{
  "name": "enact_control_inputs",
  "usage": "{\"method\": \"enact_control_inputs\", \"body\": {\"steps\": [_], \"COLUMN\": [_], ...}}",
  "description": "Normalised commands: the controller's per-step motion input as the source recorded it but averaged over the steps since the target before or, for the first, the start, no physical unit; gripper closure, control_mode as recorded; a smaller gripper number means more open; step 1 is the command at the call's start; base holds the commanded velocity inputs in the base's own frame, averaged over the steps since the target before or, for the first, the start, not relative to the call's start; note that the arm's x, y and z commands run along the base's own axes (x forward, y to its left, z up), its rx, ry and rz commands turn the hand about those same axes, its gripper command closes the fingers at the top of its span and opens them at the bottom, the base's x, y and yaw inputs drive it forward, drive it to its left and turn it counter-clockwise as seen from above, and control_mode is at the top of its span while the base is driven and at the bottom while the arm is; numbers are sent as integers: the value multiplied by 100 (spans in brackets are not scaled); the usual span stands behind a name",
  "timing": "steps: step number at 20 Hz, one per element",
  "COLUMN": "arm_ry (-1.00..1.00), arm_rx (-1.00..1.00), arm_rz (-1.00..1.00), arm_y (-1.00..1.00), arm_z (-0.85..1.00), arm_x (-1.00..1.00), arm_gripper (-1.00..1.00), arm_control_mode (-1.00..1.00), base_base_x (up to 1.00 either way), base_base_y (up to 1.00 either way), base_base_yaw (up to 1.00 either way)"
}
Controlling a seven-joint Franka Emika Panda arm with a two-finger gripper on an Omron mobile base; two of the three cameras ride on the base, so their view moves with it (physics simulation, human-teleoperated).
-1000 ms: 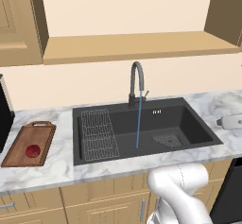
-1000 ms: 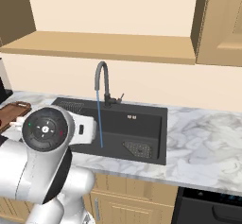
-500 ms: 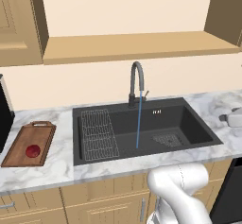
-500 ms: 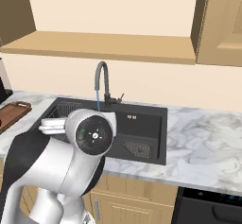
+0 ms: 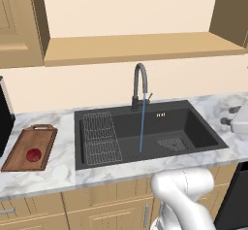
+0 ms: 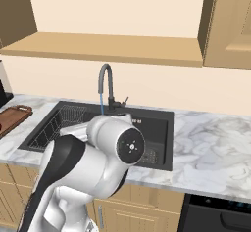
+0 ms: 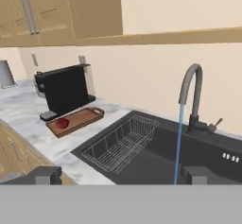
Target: Pick the pear from the sink and place it on the cutting board to airdry. Then turn off the sink faucet.
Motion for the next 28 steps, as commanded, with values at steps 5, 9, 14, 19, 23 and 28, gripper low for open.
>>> {"method": "enact_control_inputs", "body": {"steps": [5,9,14,19,23,28], "arm_ry": [-18,-11,-3,0,0,0], "arm_rx": [-12,-10,-4,-4,-7,-9], "arm_rz": [4,3,4,5,2,2], "arm_y": [-12,-5,0,0,0,0], "arm_z": [12,3,0,-1,-19,-21], "arm_x": [4,9,40,46,36,31], "arm_gripper": [-100,-100,-100,-100,-100,-100], "arm_control_mode": [-100,-100,-100,-100,-100,-100], "base_base_x": [0,0,0,0,0,0], "base_base_y": [0,0,0,0,0,0], "base_base_yaw": [0,0,0,0,0,0]}}
